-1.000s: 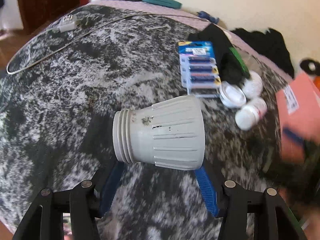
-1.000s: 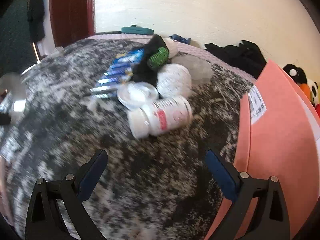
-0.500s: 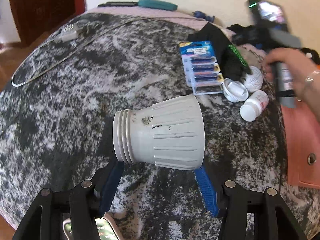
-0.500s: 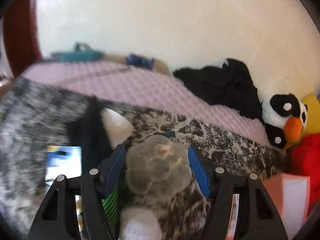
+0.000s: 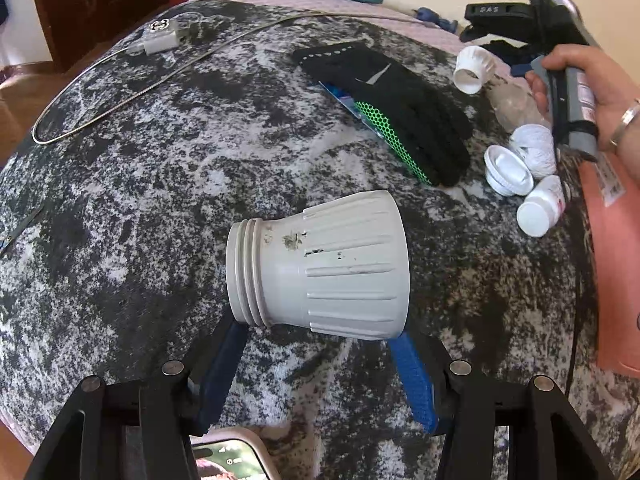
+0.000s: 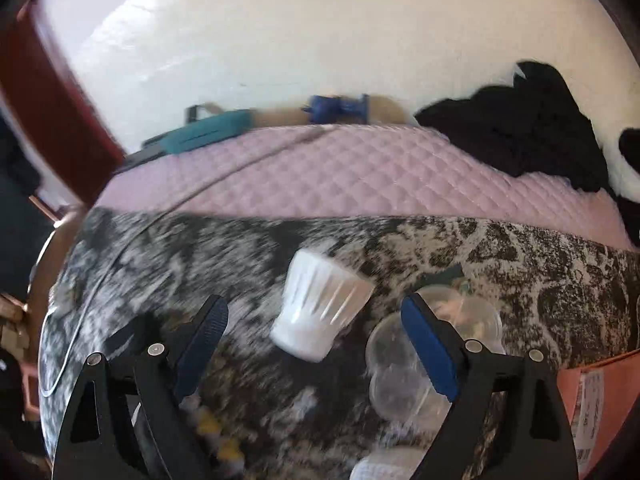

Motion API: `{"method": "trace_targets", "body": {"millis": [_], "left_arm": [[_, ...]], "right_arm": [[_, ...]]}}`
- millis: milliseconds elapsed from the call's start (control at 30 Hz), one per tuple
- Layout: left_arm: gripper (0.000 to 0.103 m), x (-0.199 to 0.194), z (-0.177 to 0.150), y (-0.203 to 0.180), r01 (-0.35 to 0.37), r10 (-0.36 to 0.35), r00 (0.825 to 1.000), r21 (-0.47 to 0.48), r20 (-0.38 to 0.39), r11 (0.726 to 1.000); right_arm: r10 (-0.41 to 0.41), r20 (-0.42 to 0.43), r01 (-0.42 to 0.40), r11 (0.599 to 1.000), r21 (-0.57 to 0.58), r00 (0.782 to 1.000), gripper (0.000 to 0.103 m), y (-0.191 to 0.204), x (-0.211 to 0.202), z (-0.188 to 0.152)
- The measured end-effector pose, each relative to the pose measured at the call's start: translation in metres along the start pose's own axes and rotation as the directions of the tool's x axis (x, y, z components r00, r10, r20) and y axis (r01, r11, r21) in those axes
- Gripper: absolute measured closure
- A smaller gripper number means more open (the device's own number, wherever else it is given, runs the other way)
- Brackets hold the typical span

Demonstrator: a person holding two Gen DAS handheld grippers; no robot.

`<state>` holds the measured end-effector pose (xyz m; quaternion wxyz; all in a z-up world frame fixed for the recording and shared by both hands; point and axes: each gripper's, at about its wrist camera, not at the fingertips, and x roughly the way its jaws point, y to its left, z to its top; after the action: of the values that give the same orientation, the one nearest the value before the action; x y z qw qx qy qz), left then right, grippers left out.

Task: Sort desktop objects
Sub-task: 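Grasp the white LED bulb with the left tool while the right tool grasps a white cup, then carry the bulb and cup into the pink box and open both tools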

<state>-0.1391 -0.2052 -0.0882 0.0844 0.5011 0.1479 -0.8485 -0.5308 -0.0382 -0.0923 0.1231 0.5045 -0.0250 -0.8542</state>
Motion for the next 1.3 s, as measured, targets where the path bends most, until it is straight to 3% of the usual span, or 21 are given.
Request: {"method": "trace_targets", "body": {"millis": [167,200,233,367,500,633,767,933,1067,1300], "left_arm": [[0.042,-0.002,0.005,-0.004,0.007,-0.007,1.0,0.003,0.011,1.0],[0.042,-0.003,0.006,-0.005,0.01,-0.01,1.0,0.004,0.014,1.0],[0.042,-0.005,0.006,-0.006,0.009,-0.009,1.0,0.005,0.019,1.0],[0.042,-0.015,0.01,-0.007,0.013,-0.013,0.999,-0.001,0.047,1.0],[0.042,-0.024,0.01,-0.015,0.023,-0.023,0.997,0.0,0.075,1.0],[0.042,-0.032,0.006,-0.032,0.026,-0.027,0.995,0.016,0.096,1.0],[0.042,-0.045,-0.003,-0.058,0.037,-0.041,0.993,0.034,0.111,0.999],[0.042,-0.076,-0.017,-0.102,0.057,-0.072,0.985,0.1,0.156,0.993],[0.042,-0.108,-0.024,-0.149,0.097,-0.131,0.968,0.164,0.216,0.982],[0.042,-0.136,-0.032,-0.245,0.151,-0.231,0.94,0.301,0.251,0.942]], "right_arm": [[-0.024,-0.093,0.028,0.999,0.036,0.995,0.017,0.002,0.04,0.001],[-0.031,-0.109,0.035,0.999,0.034,0.994,0.048,0.001,0.045,-0.003],[-0.022,-0.118,0.027,0.999,0.04,0.993,0.05,0.0,0.044,-0.006],[0.03,-0.07,-0.031,0.999,-0.02,0.997,0.051,0.003,0.006,-0.022],[0.093,-0.02,-0.095,0.98,-0.174,0.995,0.051,0.016,-0.072,-0.061],[0.102,0.015,-0.093,0.946,-0.31,0.995,0.051,0.017,-0.153,-0.13],[0.118,0.043,-0.095,0.926,-0.366,0.992,0.051,-0.003,-0.222,-0.201],[0.118,0.099,-0.074,0.927,-0.368,0.988,0.05,-0.039,-0.282,-0.255],[0.112,0.144,-0.055,0.934,-0.353,0.983,0.05,-0.07,-0.326,-0.291],[0.076,0.233,0.002,0.949,-0.316,0.97,0.05,-0.126,-0.399,-0.344]]}}
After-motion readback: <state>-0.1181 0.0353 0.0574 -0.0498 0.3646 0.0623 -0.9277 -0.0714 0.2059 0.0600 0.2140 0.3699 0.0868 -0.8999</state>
